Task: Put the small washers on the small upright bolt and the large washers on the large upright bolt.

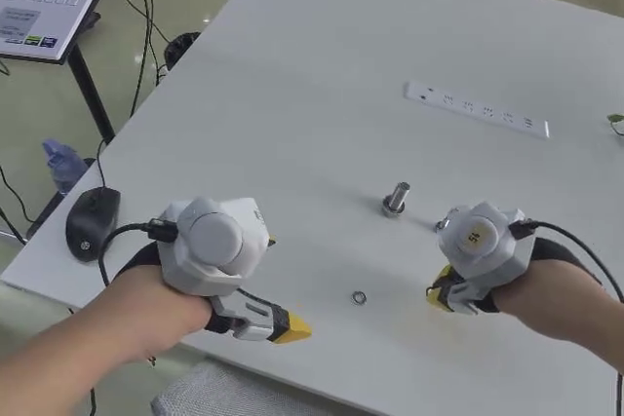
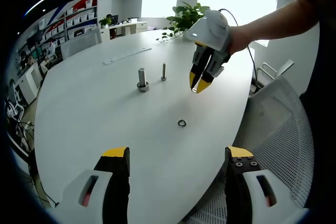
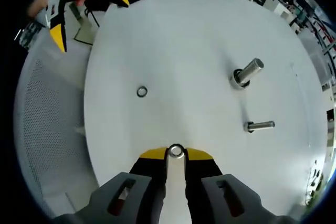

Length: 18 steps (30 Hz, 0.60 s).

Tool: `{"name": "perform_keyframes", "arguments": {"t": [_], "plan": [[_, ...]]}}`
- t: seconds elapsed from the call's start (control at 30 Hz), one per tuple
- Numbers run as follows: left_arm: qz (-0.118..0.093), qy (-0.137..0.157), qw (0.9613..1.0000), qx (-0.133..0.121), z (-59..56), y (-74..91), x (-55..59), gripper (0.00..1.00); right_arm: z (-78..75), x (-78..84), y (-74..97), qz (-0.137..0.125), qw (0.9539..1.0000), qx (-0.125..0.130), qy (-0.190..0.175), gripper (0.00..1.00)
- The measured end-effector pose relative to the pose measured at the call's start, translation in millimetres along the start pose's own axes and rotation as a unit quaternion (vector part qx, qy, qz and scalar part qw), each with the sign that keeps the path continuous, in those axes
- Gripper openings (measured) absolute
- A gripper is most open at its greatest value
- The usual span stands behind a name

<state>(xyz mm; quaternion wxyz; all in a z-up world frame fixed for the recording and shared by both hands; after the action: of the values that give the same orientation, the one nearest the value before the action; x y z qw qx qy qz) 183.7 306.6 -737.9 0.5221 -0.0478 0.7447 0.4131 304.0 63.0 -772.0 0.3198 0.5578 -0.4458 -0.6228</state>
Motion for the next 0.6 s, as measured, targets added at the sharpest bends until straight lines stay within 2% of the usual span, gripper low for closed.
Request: {"name": "perform_keyframes", "arguments": {"t": [0.37, 0.6], "plan": [[0.004, 0.002, 1.0, -0.001, -1.2, 0.2, 1.5, 0.73, -40.8, 2.7, 25.9, 0.009, 0.9994, 0.029, -0.016, 0.12], [0.005, 0.001, 1.0, 0.001, -3.4, 0.1, 0.9, 0.73, -51.3, -7.3, 39.8, 0.008, 0.9989, 0.043, -0.015, 0.13]]}}
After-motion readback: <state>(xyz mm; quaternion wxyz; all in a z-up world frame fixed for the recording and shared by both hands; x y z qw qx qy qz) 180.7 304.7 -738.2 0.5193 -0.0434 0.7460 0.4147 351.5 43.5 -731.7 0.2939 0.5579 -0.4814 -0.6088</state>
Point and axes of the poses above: the centre of the closed fingertips' face, and the gripper's own axes: y roughly backward along the fingers, z roughly to its left, x roughly out of its underside, the point moved 8 cm from there along y, roughly backward along the fingers, and after that the axes turned 8 degrees about -z, right-handed, at the moved point
